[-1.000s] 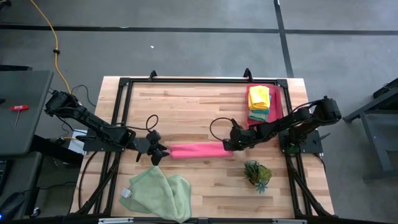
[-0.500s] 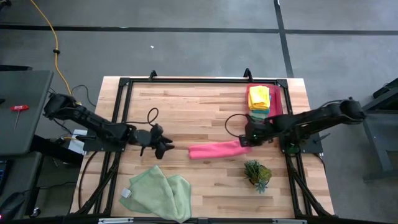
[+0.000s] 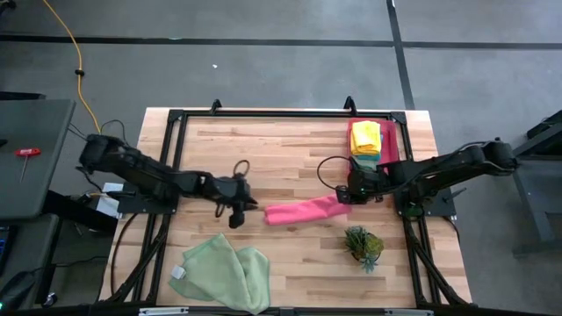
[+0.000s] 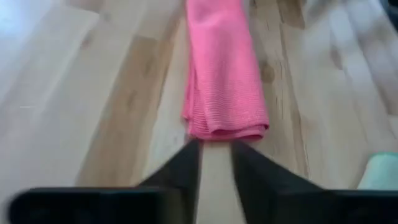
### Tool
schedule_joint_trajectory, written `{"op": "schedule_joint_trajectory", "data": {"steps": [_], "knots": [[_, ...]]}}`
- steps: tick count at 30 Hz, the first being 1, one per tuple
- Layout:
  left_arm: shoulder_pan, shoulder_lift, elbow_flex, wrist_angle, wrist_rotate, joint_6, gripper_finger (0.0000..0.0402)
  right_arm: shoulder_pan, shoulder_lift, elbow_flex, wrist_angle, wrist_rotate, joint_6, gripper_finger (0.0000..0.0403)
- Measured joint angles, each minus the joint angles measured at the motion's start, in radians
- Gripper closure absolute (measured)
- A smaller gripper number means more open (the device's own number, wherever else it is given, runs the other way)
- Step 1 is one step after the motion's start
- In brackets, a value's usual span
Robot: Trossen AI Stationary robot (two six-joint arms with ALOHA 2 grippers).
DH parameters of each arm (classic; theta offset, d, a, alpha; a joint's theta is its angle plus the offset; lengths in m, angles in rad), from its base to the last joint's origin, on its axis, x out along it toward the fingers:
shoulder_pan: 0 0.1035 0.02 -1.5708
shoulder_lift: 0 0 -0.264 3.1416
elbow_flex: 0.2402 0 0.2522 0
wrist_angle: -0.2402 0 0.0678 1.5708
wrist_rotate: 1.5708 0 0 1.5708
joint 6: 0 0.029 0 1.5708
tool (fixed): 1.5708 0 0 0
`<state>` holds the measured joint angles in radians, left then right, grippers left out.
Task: Fold microfiber towels
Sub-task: Fold the pink microfiber cloth
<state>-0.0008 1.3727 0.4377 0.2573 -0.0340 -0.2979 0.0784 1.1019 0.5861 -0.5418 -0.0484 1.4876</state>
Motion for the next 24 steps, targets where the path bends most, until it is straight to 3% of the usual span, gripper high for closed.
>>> {"op": "schedule_joint_trajectory", "data": {"steps": [2,4,12,24], "knots": [[-0.001,0.068,0.038,-0.003,0.009,0.002,0.0372,0.0,0.0,0.0,0.001,0.009,0.003,0.0402],[-0.001,0.136,0.071,-0.006,0.025,-0.023,0.0392,0.0,0.0,0.0,0.001,0.017,0.013,0.0403],[0.006,0.322,0.154,0.015,0.189,-0.092,0.04,0.0,0.0,0.0,0.004,0.037,0.042,0.0403],[0.065,0.332,0.155,0.056,0.175,-0.035,0.0401,0.002,0.0,0.001,0.023,-0.009,0.065,0.0403]]}}
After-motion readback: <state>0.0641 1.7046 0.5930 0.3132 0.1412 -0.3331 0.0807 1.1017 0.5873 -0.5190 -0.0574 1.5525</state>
